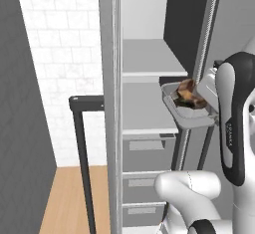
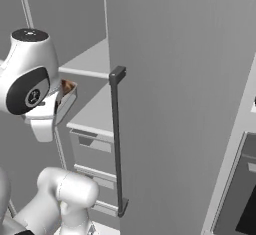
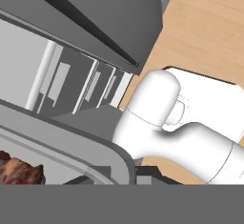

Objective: Take the meat container that has the steak and place it on the second highest rack of the freezer. Then take the vegetable container that has the tomato and broccoli and place it on the highest rack of the freezer.

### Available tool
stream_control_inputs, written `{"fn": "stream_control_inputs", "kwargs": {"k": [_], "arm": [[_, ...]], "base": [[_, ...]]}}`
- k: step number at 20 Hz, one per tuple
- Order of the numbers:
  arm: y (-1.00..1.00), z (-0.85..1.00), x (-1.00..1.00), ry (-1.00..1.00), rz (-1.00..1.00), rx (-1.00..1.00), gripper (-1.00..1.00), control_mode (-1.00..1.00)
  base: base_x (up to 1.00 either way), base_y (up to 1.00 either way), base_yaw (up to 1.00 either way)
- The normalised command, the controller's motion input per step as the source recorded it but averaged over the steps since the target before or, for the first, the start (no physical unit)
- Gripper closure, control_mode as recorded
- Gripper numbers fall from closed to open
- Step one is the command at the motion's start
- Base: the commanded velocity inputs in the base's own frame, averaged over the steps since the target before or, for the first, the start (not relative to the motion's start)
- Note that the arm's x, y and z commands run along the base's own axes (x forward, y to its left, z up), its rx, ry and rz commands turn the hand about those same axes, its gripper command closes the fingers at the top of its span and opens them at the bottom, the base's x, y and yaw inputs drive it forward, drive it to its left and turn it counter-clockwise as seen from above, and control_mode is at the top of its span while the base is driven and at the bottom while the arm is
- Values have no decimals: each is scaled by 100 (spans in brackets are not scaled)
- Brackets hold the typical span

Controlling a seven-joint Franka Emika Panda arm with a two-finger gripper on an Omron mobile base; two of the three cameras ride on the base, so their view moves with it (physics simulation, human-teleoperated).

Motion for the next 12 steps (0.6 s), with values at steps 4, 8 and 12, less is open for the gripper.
{"fn": "stream_control_inputs", "kwargs": {"k": [4,8,12], "arm": [[0,0,0,0,0,0,100,100],[0,0,0,0,0,0,100,100],[0,0,0,0,0,0,100,100]], "base": [[23,33,-4],[4,11,0],[0,0,0]]}}
